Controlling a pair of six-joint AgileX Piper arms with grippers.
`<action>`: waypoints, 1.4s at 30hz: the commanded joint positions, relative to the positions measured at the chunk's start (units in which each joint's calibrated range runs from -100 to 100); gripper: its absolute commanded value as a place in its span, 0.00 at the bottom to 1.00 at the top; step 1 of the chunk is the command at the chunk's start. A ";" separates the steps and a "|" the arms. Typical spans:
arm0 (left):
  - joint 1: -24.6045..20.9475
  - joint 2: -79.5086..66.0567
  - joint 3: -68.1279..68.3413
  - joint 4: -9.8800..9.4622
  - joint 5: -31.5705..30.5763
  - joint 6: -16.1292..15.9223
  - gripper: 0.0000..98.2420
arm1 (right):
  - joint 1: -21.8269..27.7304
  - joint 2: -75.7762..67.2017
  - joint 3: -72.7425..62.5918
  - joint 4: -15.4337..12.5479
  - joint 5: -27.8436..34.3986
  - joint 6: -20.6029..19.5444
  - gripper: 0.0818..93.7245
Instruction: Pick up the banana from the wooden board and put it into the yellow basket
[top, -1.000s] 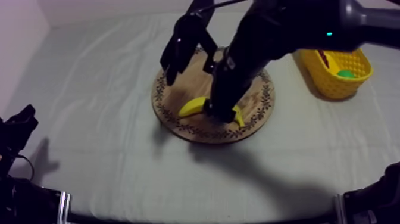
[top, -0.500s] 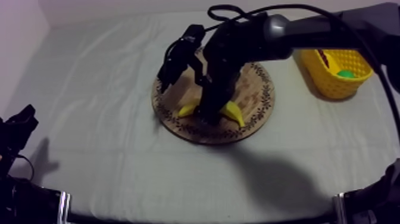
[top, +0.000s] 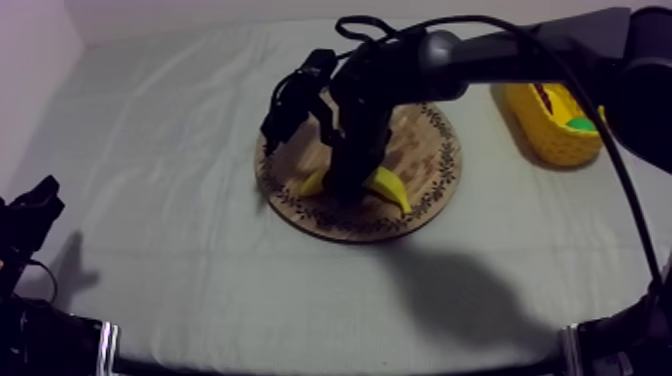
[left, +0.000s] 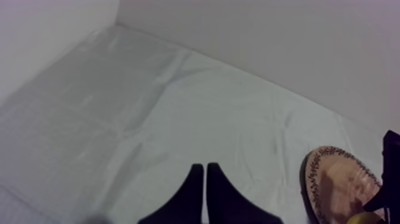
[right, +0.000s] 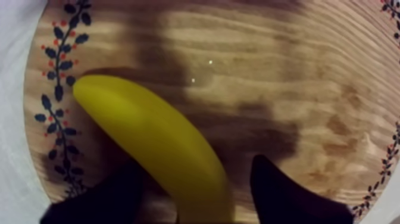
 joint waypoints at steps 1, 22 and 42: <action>-0.01 0.03 0.04 0.00 0.00 -0.01 0.00 | 0.07 0.08 -0.36 -0.40 0.51 0.25 0.45; -0.01 0.03 0.04 0.00 0.00 -0.01 0.00 | 1.12 -10.15 2.51 -1.77 5.23 1.15 0.32; -0.01 0.03 0.04 0.00 0.00 -0.01 0.00 | 16.65 -26.53 2.25 -3.89 10.32 8.54 0.35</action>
